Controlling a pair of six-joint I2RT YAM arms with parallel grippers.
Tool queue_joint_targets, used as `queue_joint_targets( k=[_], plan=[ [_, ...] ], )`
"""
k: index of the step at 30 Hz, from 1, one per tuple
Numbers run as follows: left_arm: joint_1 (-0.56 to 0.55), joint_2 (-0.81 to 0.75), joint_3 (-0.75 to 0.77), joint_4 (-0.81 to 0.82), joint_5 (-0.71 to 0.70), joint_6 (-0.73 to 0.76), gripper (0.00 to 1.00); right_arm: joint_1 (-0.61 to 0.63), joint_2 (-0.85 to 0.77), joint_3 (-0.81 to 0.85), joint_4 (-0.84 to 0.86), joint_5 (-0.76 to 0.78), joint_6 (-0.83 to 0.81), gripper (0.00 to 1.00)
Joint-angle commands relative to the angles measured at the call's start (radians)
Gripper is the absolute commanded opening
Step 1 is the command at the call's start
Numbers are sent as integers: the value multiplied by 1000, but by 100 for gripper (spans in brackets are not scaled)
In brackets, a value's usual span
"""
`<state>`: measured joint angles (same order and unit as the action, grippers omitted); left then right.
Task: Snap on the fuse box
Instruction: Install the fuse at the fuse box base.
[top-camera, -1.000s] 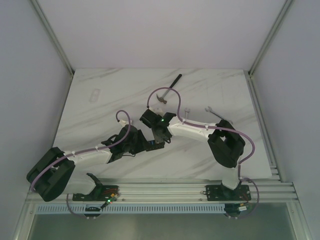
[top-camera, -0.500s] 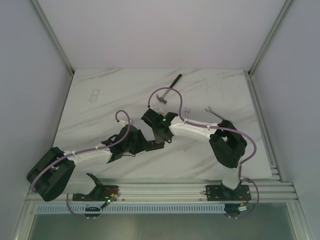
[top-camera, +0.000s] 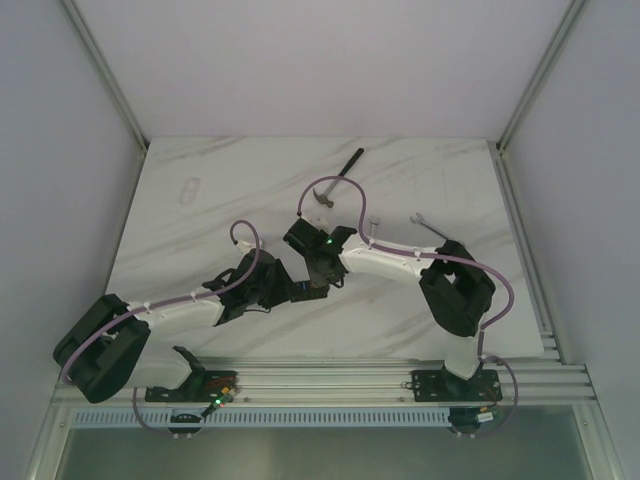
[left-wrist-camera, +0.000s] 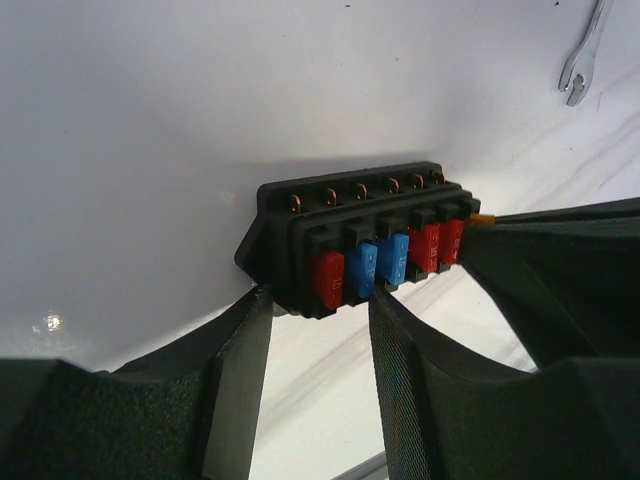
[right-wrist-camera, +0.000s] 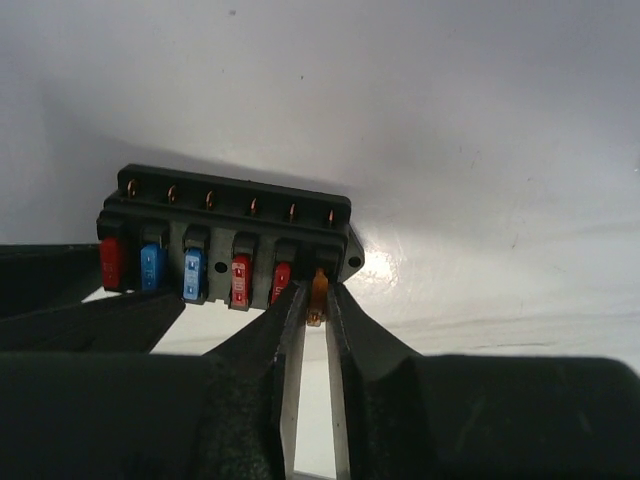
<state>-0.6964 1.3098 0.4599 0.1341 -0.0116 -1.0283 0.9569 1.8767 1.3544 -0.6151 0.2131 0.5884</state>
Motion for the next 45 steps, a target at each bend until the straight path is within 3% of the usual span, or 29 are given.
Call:
queue_joint_targets(
  k=[1,10,28,40,45],
  plan=[
    [9,6,10,-42,-22,-1,52,18,3,-35,-33,-17,29,23],
    [8,6,10,-42,-21,0,52,16,-25,-24,-22,10,34,27],
    [9,9,15,-44,-18,4,52,15,-55,-10,-12,31,45,25],
    [9,12,16,-45,-18,4,52,14,-49,-14,-14,41,50,4],
    [9,11,14,-50,-21,-2,52,13,-51,-22,-18,54,61,0]
  ],
)
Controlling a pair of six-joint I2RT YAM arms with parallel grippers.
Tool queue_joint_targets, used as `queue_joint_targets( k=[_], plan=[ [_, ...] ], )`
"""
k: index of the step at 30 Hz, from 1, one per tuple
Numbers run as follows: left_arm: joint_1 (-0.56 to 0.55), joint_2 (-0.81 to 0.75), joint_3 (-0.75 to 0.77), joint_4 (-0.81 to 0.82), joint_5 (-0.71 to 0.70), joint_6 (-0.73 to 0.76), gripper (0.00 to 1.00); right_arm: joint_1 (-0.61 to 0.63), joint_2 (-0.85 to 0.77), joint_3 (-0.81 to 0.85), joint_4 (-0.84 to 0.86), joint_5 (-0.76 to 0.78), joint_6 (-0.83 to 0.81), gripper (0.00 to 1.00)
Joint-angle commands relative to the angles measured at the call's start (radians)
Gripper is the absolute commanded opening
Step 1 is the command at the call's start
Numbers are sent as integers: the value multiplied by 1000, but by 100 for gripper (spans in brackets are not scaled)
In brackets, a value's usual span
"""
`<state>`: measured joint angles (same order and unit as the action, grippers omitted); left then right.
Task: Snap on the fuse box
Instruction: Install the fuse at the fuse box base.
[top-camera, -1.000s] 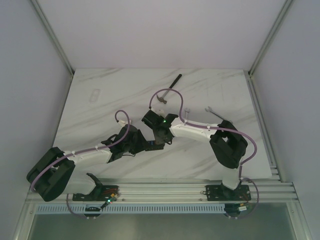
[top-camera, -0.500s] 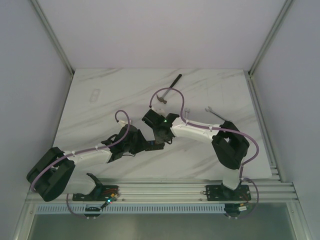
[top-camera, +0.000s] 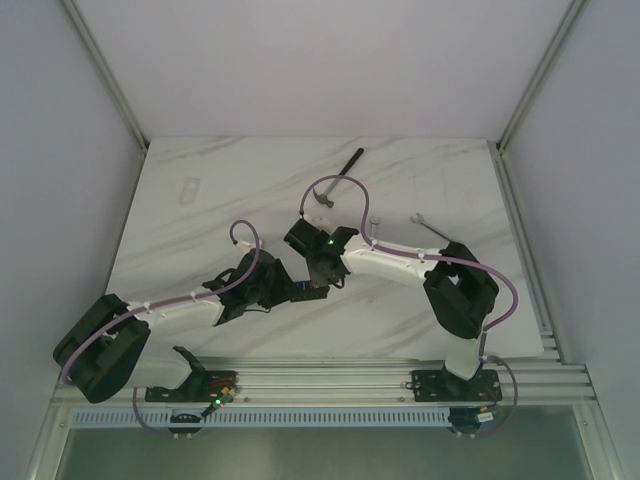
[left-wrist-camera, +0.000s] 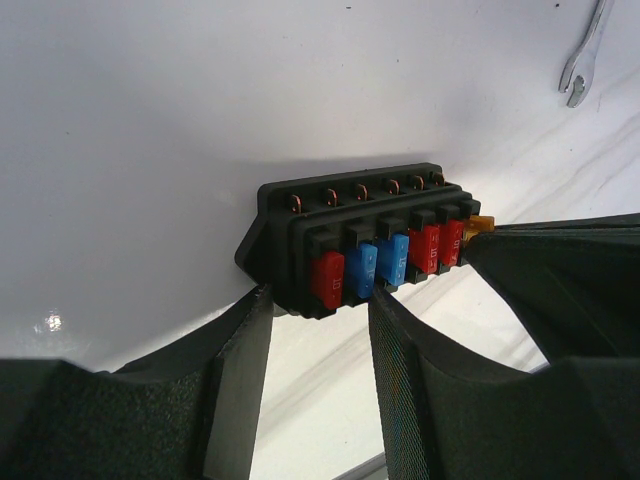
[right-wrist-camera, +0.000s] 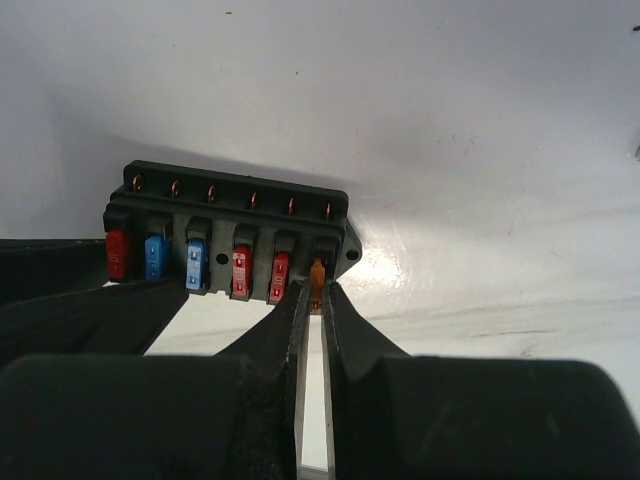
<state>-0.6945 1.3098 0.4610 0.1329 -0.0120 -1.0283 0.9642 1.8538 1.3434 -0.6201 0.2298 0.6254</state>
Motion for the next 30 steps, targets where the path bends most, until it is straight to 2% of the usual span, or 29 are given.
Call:
queue_joint_targets(
  k=[1,16,30],
  plan=[
    [7,10,12,-49,-20,-4,52,7,-26,-13,-14,37,25,0],
    [7,0,-3,-49,-33,-49,50,14,3,-44,-14,46,43,0],
    [8,0,-5,-49,-32,-55,50,7,93,-73,-20,-13,25,0]
  ],
)
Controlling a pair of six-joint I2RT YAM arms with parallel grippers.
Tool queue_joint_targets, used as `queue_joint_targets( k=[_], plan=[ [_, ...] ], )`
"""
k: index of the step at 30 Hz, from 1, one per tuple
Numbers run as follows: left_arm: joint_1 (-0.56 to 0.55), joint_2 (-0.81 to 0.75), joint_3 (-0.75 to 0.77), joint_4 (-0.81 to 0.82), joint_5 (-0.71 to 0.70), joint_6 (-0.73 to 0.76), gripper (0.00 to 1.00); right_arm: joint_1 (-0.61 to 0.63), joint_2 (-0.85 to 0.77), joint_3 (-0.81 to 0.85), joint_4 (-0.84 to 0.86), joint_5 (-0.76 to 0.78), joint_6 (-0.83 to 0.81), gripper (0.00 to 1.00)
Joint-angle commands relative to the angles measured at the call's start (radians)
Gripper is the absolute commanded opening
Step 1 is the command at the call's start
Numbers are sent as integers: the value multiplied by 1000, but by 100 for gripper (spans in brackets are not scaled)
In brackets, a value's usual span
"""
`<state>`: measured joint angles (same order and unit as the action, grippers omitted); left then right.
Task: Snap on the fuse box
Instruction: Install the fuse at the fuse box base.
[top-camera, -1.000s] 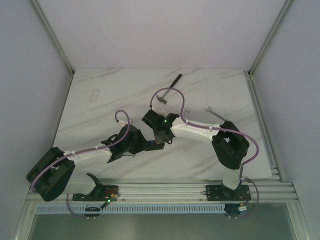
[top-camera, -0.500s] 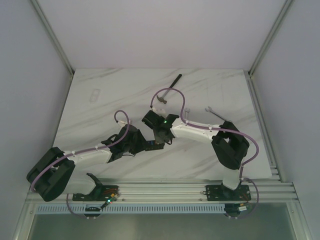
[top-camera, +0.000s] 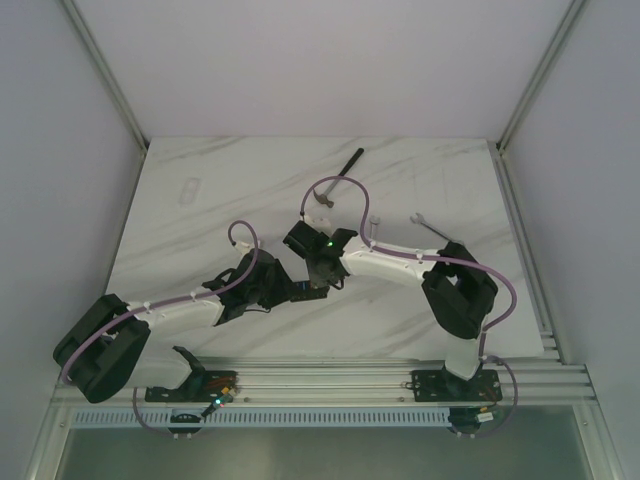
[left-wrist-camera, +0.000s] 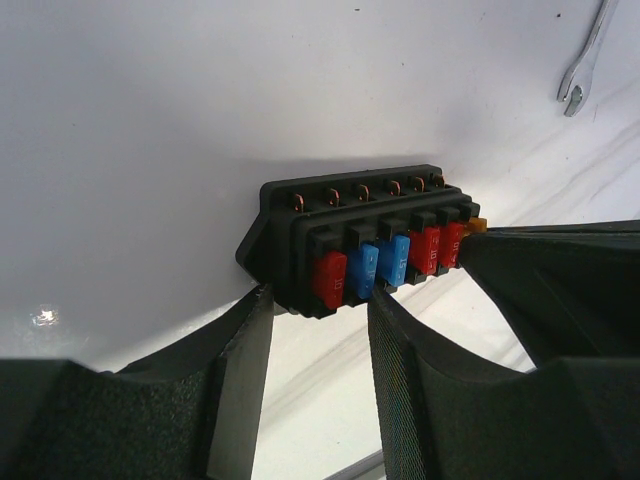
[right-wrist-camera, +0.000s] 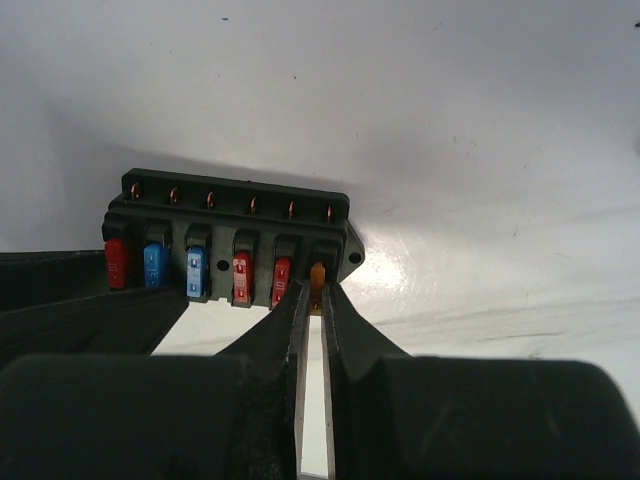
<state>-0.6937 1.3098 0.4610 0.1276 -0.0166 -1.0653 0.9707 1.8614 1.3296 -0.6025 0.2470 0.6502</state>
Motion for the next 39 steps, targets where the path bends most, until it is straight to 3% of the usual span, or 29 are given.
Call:
queue_joint_targets(
  k=[1,11,17,26,39],
  plan=[
    [7,0,-5,-43,-29,-18,50,-1,92,-64,-40,-35,-5,0],
    [6,-1,-5,-43,-29,-18,49,-29,125,-142,-47,-40,-24,0],
    [7,-7,-3,-43,-30,-20,50,-20,31,-76,-9,-38,-56,0],
    [6,-11,-1,-44,-28,-18,50,-20,-78,20,6,-15,-57,23],
    [6,2,8,-44,-24,-10,50,-40,-49,25,8,-28,-39,23]
  ],
)
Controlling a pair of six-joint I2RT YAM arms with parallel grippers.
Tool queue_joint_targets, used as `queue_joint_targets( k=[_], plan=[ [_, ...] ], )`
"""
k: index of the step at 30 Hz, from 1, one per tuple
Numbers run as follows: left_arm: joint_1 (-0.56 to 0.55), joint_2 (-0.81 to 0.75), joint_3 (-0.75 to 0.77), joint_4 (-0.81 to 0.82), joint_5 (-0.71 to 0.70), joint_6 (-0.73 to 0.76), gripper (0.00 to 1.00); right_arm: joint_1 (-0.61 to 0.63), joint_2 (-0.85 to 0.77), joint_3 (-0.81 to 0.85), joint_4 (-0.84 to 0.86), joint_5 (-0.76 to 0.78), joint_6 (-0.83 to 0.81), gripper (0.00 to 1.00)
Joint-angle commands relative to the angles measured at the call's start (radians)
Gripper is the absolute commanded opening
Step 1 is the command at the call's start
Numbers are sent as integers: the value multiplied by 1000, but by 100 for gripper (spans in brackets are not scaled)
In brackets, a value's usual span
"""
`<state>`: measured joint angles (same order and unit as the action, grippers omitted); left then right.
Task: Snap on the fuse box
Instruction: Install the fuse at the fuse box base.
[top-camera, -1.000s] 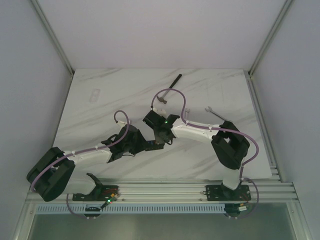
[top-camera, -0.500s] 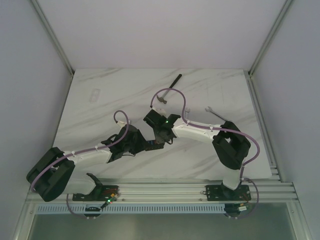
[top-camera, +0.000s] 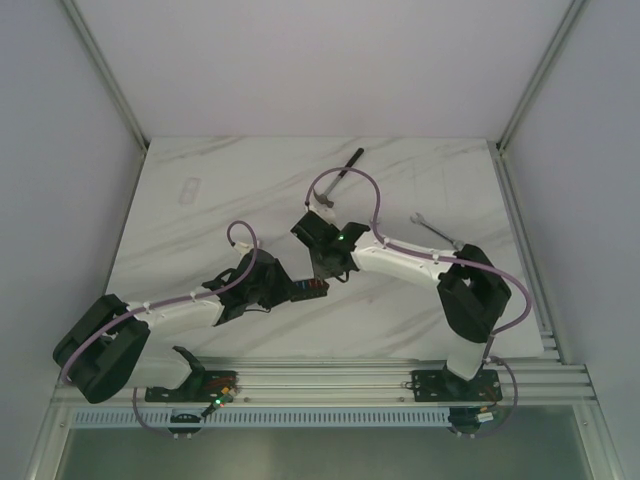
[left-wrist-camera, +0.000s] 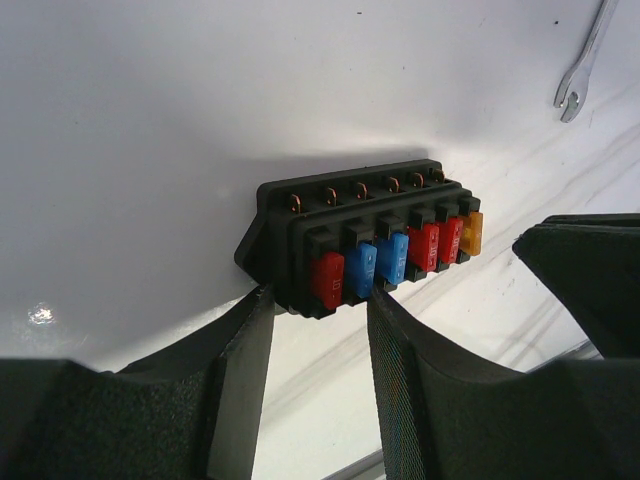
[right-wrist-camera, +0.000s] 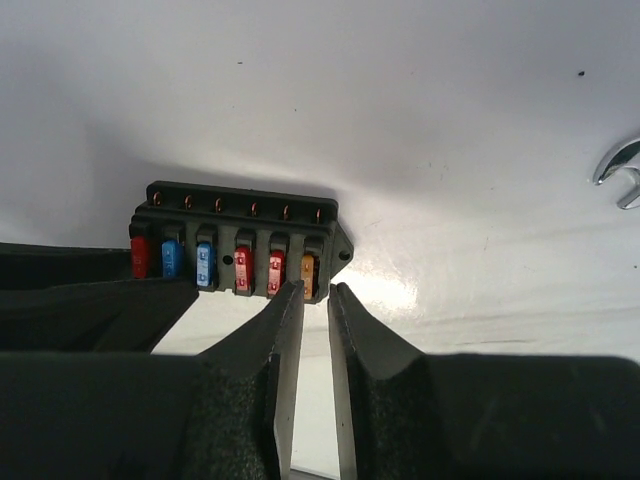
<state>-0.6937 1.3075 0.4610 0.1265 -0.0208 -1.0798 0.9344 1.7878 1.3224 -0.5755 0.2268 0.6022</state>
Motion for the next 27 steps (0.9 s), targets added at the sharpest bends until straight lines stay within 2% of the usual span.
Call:
queue_joint_targets(
  k=[1,11,19,27],
  plan=[
    [6,5,9,-43,-20,4,50,-3,29,33,-20,-16,9,23],
    [6,9,11,-42,-17,7,50,-5,68,39,-32,-60,6,19],
    [6,3,6,-44,-17,4,50,-10,97,33,-75,-93,3,1],
    [7,-2,3,-47,-21,0,50,-9,147,-32,-132,-130,-14,0]
  ],
)
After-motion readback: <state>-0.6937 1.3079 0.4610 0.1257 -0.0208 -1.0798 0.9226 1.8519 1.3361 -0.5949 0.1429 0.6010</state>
